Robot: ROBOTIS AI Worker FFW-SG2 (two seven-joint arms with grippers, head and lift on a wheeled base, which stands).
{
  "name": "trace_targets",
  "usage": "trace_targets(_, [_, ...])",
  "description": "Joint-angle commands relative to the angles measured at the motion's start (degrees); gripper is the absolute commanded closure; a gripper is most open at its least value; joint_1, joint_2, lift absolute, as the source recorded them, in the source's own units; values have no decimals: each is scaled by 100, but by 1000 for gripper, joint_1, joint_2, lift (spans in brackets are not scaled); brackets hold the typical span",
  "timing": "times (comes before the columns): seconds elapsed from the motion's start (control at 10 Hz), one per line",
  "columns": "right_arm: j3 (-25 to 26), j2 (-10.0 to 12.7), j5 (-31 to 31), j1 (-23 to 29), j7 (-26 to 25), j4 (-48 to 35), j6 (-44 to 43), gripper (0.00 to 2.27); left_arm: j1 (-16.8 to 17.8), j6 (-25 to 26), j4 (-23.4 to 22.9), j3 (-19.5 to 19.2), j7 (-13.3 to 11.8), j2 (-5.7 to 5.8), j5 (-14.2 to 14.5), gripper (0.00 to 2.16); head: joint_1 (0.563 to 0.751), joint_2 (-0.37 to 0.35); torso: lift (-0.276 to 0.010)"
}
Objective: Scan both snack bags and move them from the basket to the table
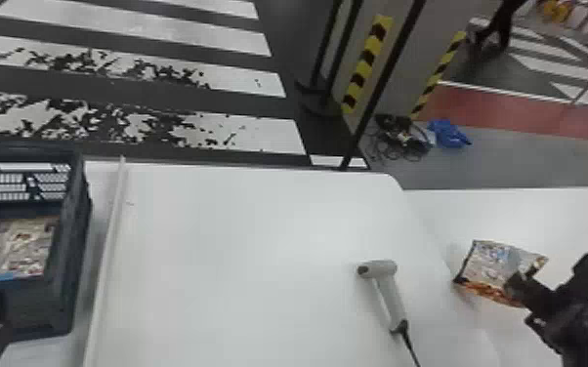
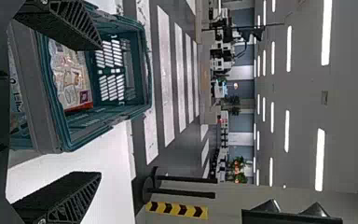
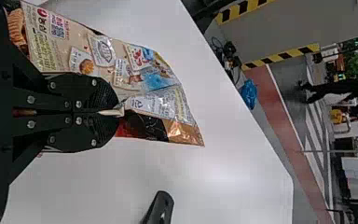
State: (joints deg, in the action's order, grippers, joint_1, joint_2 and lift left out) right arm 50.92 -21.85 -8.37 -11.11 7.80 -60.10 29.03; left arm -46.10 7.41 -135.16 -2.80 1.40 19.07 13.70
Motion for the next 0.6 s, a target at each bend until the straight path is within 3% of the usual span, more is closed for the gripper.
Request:
trace_targets(0.0, [-179, -170, 64, -128, -16, 588, -446, 2121, -21, -7, -11, -2, 0, 0, 2, 29, 695, -350, -98])
trace_targets(0.1, [-311, -153, 73, -128, -16, 632, -692, 1679, -30, -7, -20, -10, 0, -9, 2, 29, 695, -350, -98])
trace_targets(0.2, [-337, -144, 90, -93, 2, 632, -710, 171, -39, -7, -46, -10, -8, -9, 2, 29, 695, -350, -98])
trace_targets(0.3, [-469, -144, 55, 13, 11, 614, -833, -2, -39, -7, -55, -2, -17, -9, 2, 29, 695, -350, -98])
trace_targets(0.5, [-627, -3, -112, 461, 55, 438, -1255, 53, -30, 11, -11, -2, -26, 27, 19, 29, 695, -350, -98])
